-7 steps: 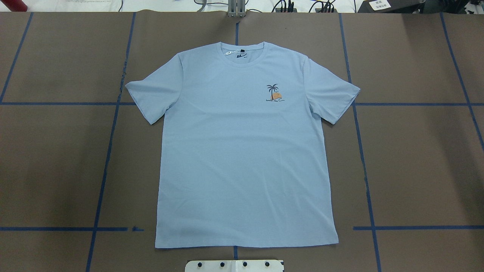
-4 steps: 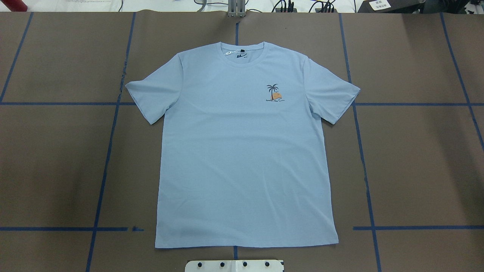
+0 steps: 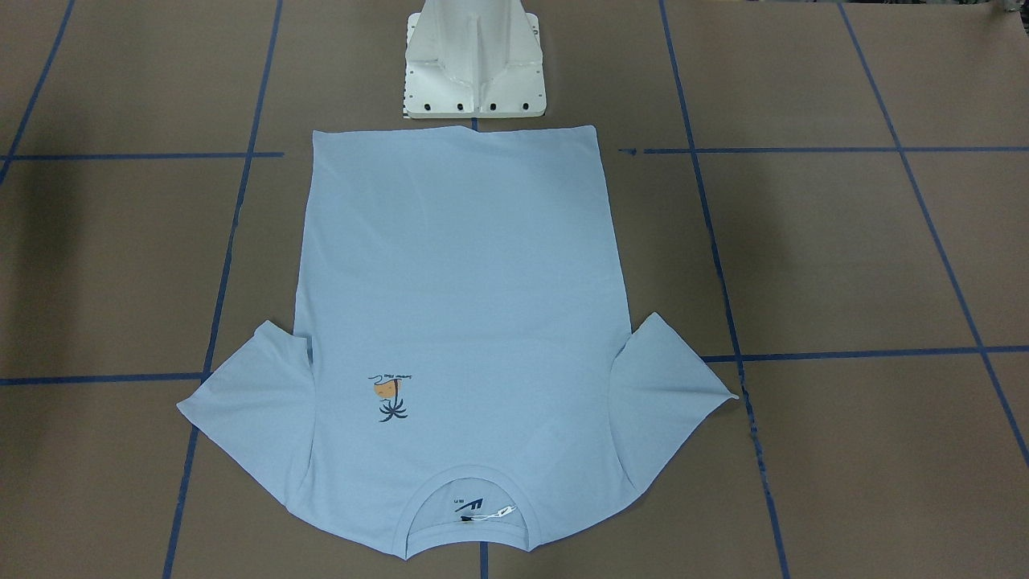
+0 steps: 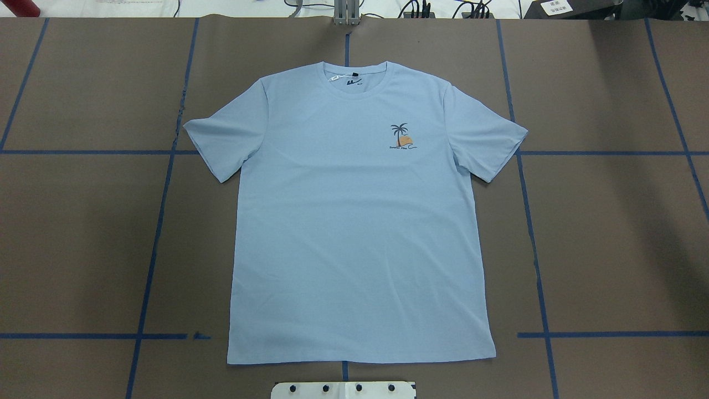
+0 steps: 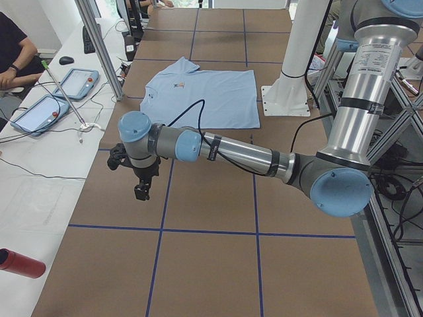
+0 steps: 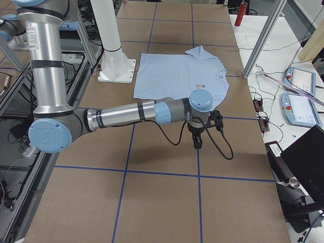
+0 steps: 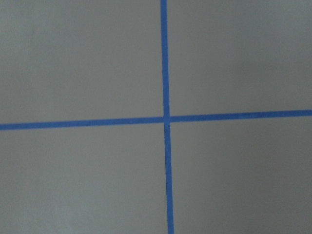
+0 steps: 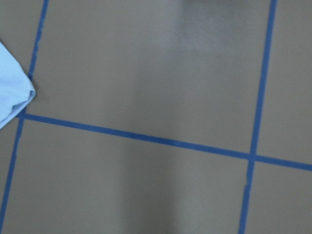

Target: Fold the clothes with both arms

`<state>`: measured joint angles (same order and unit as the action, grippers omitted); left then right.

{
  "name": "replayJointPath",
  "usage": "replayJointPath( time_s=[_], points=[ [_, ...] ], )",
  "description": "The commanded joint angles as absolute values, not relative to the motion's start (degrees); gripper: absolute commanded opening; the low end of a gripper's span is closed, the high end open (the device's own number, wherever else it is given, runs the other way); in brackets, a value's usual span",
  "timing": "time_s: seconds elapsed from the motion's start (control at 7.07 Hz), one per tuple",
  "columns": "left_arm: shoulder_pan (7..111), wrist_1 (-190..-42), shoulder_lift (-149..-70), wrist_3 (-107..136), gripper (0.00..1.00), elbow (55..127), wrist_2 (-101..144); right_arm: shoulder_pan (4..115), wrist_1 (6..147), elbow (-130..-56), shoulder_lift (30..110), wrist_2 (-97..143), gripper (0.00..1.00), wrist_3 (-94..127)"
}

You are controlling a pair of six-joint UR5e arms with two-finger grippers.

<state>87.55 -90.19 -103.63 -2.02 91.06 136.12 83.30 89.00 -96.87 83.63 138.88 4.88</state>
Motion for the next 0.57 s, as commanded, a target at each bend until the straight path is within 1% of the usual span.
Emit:
replayJointPath(
  time_s=[0.0,0.28,0.42],
  points=[
    [85.7,-99.1,-103.5,-1.4,1.0,90.4,140.2,75.8,80.6,-90.6,76.3,138.3,1.0,12.0],
    [85.6,-99.6,-104.3,2.3,1.0,89.5,142.8,65.9,57.9,-80.5,71.7,130.3,1.0,29.7],
    [85.5,-102.6,-104.7,8.2,1.0,89.5,143.4,61.0,55.2,-77.4,67.9,123.9,1.0,36.3]
  ],
)
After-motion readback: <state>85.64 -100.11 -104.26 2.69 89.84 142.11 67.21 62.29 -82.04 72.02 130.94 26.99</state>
